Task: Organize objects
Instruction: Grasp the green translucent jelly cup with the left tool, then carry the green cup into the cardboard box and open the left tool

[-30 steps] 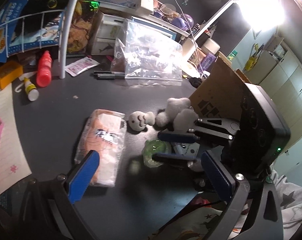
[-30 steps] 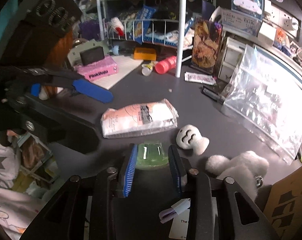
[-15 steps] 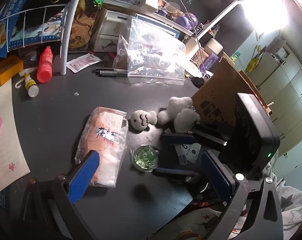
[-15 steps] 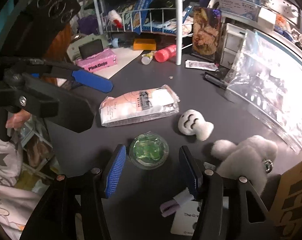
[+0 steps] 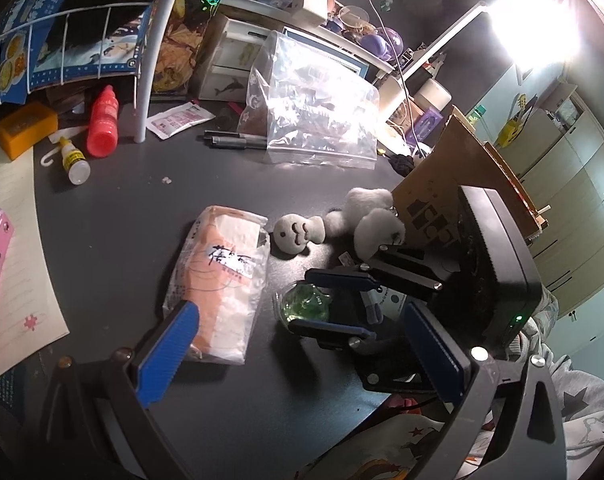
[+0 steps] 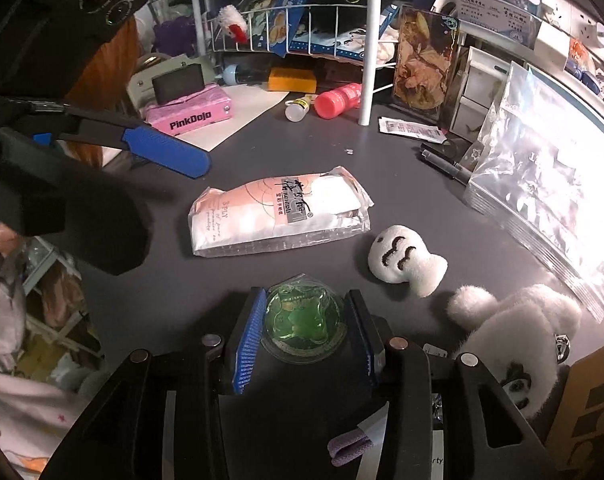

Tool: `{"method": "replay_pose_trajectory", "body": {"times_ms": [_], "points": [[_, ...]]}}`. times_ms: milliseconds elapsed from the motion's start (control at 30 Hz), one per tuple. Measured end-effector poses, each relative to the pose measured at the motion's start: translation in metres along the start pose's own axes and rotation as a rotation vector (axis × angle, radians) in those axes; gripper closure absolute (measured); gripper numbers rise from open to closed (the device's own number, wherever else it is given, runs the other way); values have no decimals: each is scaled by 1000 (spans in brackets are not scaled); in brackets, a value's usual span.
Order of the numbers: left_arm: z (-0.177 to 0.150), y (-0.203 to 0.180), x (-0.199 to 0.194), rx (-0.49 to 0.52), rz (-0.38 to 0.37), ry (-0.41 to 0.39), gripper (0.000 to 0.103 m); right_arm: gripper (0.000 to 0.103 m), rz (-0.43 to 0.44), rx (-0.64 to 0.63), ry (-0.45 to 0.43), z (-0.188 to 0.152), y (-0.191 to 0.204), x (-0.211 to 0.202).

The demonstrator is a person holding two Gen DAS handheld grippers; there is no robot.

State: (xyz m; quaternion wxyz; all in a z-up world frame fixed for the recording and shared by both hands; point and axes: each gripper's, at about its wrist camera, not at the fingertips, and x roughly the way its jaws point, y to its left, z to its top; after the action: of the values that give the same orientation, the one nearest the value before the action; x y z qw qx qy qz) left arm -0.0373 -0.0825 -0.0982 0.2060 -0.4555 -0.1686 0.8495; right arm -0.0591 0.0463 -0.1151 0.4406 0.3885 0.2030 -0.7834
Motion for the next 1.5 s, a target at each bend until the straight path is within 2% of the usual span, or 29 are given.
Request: {"method": "replay_pose_trajectory", "body": {"times_ms": [233, 367, 433, 667, 700, 800, 967, 1200, 1500], "points": [[3, -5, 9, 4, -31, 24, 2, 67, 3, -15, -65, 4, 2, -19], [7, -7, 11, -11, -85, 34, 2, 67, 4, -30, -120, 9, 5, -34], [10, -7, 12, -26, -125, 39, 6, 67, -4, -48, -146, 12, 9, -43], [19, -9, 16, -62, -222, 79, 36, 67, -25, -100, -201, 20, 16, -64], [20, -9, 16, -65, -232, 79, 40, 70, -26, -105, -206, 21, 17, -66], [23, -10, 15, -65, -244, 81, 53, 70, -32, -116, -213, 23, 19, -69], [26, -15, 13, -59, -277, 82, 70, 70, -38, -114, -224, 22, 19, -73], [39, -27, 4, -21, -266, 70, 71, 70, -67, -121, -252, 28, 18, -85], [78, -67, -12, 84, -253, 61, 71, 70, -150, -105, -303, 45, 5, -124]]}}
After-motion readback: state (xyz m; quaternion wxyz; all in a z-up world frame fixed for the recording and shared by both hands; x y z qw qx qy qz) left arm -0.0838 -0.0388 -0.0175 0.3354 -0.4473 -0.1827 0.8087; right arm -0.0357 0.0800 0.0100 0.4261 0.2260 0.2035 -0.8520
